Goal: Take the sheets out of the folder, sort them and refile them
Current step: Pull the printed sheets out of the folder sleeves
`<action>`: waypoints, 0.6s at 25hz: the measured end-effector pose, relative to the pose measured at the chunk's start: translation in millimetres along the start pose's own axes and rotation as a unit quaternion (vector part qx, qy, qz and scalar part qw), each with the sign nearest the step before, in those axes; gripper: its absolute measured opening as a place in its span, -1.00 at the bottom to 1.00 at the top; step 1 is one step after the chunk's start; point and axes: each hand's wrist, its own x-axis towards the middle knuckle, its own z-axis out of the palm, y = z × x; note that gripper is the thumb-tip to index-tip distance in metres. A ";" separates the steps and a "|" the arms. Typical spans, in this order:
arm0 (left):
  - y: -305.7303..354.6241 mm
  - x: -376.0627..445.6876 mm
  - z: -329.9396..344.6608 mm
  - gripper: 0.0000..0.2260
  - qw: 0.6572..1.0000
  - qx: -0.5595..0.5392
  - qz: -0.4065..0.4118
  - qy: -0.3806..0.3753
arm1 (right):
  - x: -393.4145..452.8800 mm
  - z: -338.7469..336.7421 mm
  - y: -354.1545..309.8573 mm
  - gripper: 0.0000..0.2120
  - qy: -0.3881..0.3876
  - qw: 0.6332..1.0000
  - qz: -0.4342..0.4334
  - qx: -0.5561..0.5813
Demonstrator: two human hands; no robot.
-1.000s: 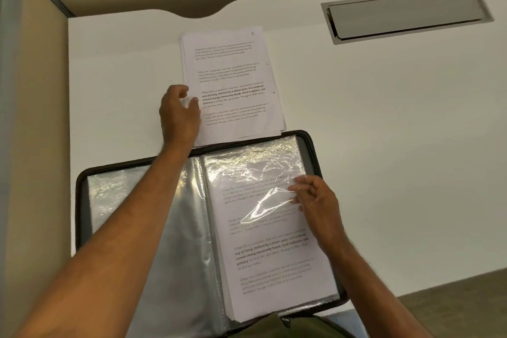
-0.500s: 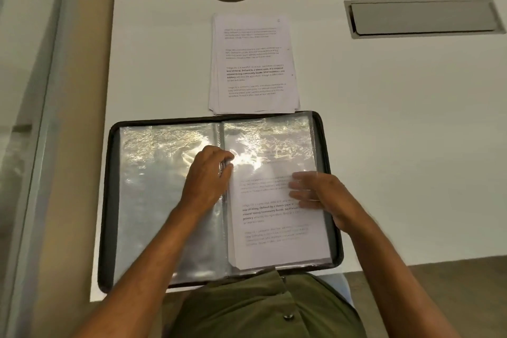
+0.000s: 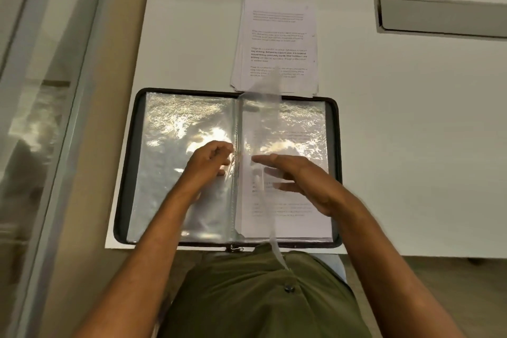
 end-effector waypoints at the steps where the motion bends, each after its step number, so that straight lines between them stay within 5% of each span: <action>1: 1.9 -2.3 -3.2 -0.81 0.999 -0.031 -0.025 -0.006 | 1.4 9.4 -4.8 -0.63 -0.018 1.000 -0.010 -0.008; 10: 2.6 -27.5 -46.6 -0.12 0.984 -0.139 -0.098 -0.059 | 28.6 77.7 2.9 -0.53 -0.089 0.989 -0.072 -0.094; 12: -0.1 -32.0 -52.4 -0.20 0.986 -0.120 -0.109 -0.045 | 31.0 82.8 5.4 -0.57 -0.102 0.987 -0.079 -0.100; 15: -7.0 -38.3 -57.9 -0.67 0.996 -0.054 -0.076 0.008 | 36.2 86.6 13.3 -0.61 -0.089 0.984 -0.109 -0.113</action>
